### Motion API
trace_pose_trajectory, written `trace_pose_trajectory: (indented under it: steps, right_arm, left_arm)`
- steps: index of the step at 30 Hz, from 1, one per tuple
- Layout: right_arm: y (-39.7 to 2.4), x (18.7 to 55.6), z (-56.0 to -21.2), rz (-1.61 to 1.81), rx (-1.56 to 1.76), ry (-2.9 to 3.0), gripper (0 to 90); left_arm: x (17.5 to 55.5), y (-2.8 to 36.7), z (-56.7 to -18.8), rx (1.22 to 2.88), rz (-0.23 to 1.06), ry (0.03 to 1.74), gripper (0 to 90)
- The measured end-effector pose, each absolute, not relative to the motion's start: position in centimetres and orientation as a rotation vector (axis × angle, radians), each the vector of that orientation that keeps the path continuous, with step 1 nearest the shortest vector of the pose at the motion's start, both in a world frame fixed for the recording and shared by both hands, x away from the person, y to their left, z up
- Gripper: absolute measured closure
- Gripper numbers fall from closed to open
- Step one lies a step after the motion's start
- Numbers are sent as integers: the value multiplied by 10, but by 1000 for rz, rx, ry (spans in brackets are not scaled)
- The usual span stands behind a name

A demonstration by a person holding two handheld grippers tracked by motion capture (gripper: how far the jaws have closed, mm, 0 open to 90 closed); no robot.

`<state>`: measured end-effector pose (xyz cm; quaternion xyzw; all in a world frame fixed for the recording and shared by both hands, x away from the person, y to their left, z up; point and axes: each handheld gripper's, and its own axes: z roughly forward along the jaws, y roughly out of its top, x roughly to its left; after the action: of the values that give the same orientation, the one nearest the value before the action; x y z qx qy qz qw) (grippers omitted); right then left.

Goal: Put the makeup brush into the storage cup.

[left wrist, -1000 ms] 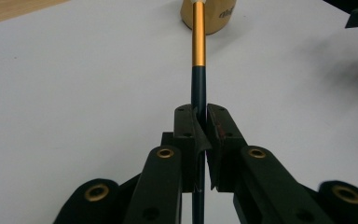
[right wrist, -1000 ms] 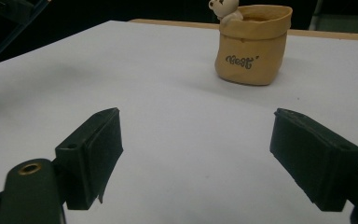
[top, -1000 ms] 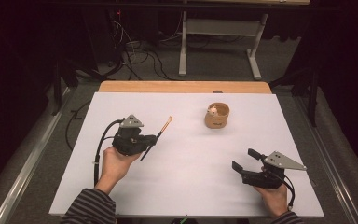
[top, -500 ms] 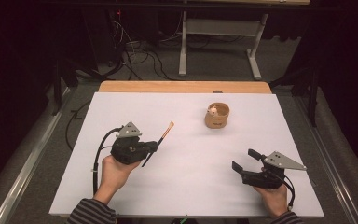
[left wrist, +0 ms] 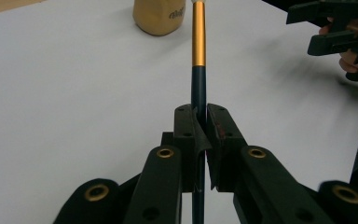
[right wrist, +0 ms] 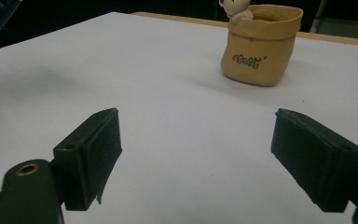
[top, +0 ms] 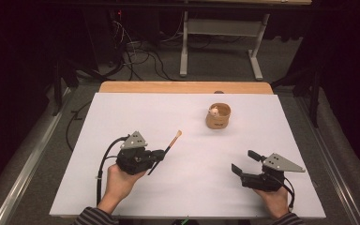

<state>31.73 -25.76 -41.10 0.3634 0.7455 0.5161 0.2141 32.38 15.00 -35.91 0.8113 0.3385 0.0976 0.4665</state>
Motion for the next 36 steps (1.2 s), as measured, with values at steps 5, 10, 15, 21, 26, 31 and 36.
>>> trace_pose_trajectory:
  steps: [5, 10, 15, 21, 26, 31, 36]
  right_arm:
    - [-255, 316, -408, 1438, 987, 2074, 179]
    - [-249, 313, -403, 1440, 964, 2096, 196]
    - [-239, 309, -396, 1461, 915, 2140, 235]
    - [-225, 304, -392, 1480, 861, 2208, 284]
    - [-218, 304, -389, 1513, 852, 2229, 314]
    - [-210, 304, -387, 1557, 848, 2253, 372]
    - [-202, 303, -384, 1544, 822, 2251, 390]
  left_arm:
    - [321, 142, -363, 1987, 232, 809, 834]
    - [317, 132, -365, 2008, 241, 776, 834]
    - [314, 125, -363, 2012, 244, 742, 834]
    - [313, 119, -362, 2010, 238, 717, 833]
    - [313, 114, -360, 2008, 240, 696, 833]
    - [310, 105, -358, 2020, 242, 658, 834]
    - [311, 101, -357, 2021, 245, 642, 833]
